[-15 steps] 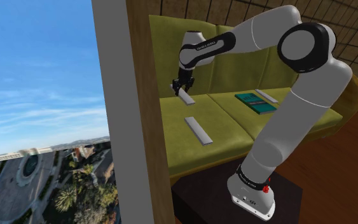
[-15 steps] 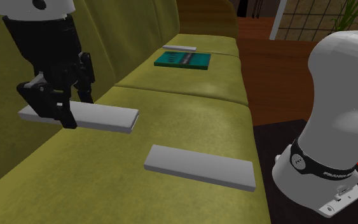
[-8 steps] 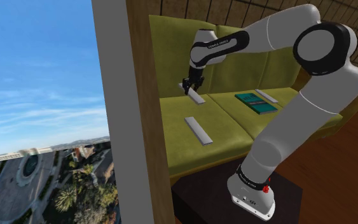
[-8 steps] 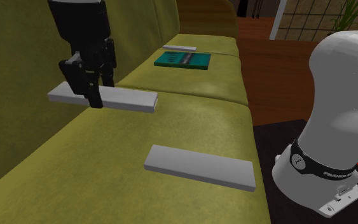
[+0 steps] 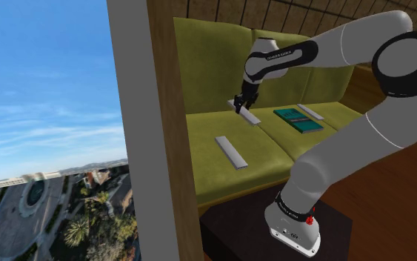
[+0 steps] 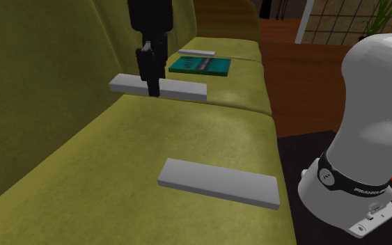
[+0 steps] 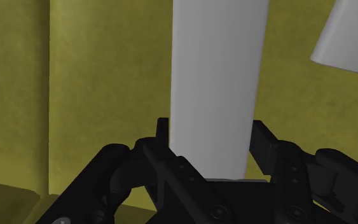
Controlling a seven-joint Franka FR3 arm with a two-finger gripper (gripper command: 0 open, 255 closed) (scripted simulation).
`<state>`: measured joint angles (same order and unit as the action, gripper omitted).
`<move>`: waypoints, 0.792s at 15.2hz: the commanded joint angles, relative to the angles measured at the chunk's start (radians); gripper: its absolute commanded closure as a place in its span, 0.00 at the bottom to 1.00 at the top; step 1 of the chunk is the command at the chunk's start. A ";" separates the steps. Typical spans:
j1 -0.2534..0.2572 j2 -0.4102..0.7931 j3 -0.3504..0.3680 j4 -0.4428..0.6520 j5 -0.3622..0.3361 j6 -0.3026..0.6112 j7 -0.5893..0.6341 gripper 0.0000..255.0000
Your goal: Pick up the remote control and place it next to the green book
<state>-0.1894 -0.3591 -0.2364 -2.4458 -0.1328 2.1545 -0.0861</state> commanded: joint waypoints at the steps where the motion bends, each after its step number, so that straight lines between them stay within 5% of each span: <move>1: -0.025 -0.040 -0.028 -0.038 -0.019 0.002 -0.039 1.00; 12: -0.181 -0.220 -0.203 -0.143 -0.148 -0.047 -0.273 1.00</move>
<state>-0.3548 -0.5664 -0.4211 -2.5839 -0.2674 2.1118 -0.3335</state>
